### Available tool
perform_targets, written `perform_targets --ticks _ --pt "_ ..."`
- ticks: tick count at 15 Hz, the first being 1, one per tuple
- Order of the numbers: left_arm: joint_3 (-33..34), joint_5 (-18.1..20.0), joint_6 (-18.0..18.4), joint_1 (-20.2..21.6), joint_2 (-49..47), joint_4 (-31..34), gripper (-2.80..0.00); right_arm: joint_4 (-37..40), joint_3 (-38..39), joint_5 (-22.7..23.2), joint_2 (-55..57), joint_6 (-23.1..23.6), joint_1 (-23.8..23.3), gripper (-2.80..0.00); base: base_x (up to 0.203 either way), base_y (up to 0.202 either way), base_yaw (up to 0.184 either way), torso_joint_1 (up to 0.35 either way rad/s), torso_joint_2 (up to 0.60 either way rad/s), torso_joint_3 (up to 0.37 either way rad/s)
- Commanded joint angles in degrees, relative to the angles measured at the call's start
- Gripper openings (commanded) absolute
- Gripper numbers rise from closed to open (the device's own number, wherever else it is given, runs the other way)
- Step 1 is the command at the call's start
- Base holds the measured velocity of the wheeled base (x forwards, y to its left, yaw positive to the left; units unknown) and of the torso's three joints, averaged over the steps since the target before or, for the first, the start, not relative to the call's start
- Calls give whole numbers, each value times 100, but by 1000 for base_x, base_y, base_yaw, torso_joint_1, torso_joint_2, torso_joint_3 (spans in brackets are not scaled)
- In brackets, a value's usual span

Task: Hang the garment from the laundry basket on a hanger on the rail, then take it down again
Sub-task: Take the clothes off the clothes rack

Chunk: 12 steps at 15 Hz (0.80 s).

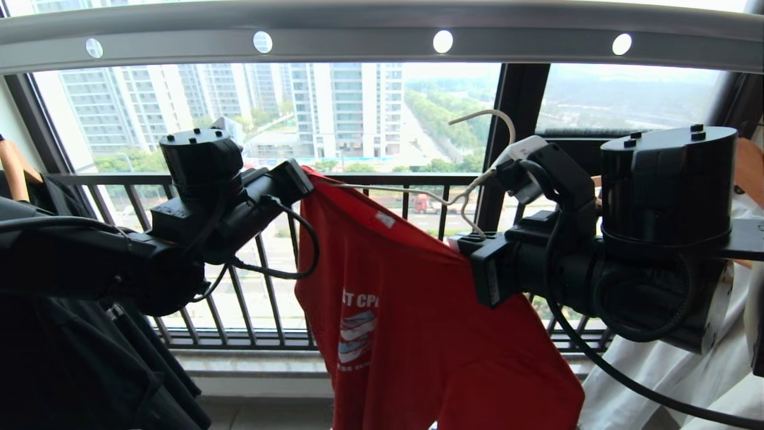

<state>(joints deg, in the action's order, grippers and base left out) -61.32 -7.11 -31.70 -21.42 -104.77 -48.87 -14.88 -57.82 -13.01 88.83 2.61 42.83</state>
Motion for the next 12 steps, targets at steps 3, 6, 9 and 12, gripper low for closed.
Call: perform_targets --ticks 3,6,9,12 --pt "-210 7 -143 302 -23 -23 -280 -6 -1 -9 -30 3 -6 -280 0 0 0 0 0 0" --pt "-170 44 -389 314 -26 -26 -280 -6 -1 -9 -41 3 -10 -280 0 0 0 0 0 0" --pt "-112 193 -373 367 -61 -17 -280 -14 -3 -9 -68 3 -9 -280 0 0 0 0 0 0" --pt "-47 253 -276 362 -158 -26 -280 -15 -1 -9 -77 -6 -2 -280 0 0 0 0 0 0"
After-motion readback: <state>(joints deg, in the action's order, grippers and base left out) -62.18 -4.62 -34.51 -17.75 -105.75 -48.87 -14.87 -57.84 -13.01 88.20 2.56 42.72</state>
